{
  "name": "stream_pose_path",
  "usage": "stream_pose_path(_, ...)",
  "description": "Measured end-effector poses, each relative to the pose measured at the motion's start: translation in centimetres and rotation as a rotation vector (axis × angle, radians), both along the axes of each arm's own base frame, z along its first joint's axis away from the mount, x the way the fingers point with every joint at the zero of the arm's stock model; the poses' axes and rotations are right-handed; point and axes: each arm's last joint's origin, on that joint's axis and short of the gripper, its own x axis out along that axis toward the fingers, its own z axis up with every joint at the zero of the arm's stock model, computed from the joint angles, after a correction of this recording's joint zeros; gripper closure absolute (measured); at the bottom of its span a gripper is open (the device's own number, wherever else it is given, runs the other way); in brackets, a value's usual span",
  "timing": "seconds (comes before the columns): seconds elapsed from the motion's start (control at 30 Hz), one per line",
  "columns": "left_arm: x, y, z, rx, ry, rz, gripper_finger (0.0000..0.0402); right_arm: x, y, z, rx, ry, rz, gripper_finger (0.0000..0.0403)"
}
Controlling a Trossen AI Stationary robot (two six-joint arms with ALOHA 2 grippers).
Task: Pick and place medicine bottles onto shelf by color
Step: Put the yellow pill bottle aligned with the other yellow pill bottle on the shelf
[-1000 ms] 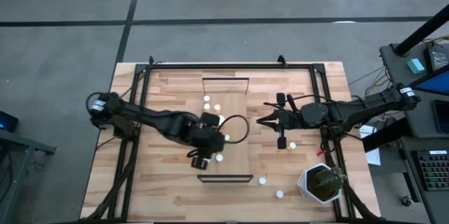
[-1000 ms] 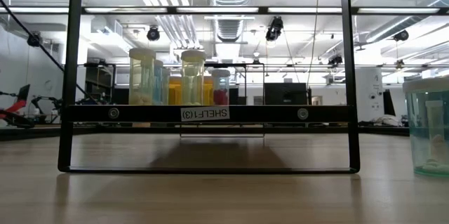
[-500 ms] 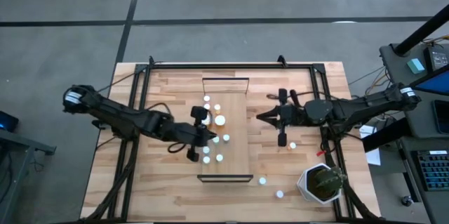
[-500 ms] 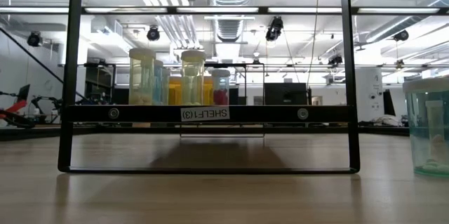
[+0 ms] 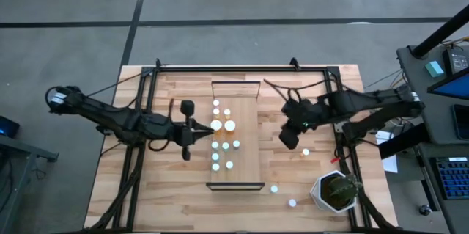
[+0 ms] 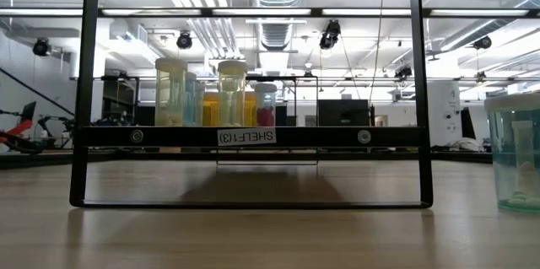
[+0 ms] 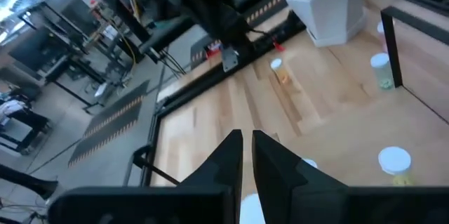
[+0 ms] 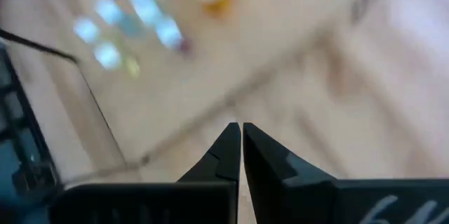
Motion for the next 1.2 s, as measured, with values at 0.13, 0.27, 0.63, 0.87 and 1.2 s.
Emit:
stream_pose_path(0.13, -1.4, 0.4, 0.2, -0.011, -0.042, -0.001, 0.0386, 0.0, 0.5, -2.1, 0.158, 0.206, -0.09, 0.0394)
stream_pose_path(0.27, -2.4, 0.8, 0.2, 0.004, -0.078, -0.007, 0.0386, -0.5, 1.0, -4.2, 0.259, 0.321, -0.151, 0.0394)
stream_pose_path(0.63, -3.9, 1.2, 1.3, -0.024, -0.154, -0.007, 0.0386, -1.9, 0.8, -7.4, 0.42, 0.496, -0.361, 0.0353)
stream_pose_path(0.87, -4.0, 1.2, 1.7, -0.063, -0.19, -0.004, 0.0386, -2.3, 1.0, -8.5, 0.45, 0.556, -0.371, 0.026)
stream_pose_path(1.2, -4.7, 1.4, 2.4, -0.097, -0.242, -0.004, 0.0386, -2.6, 1.4, -8.6, 0.445, 0.579, -0.323, 0.0167)
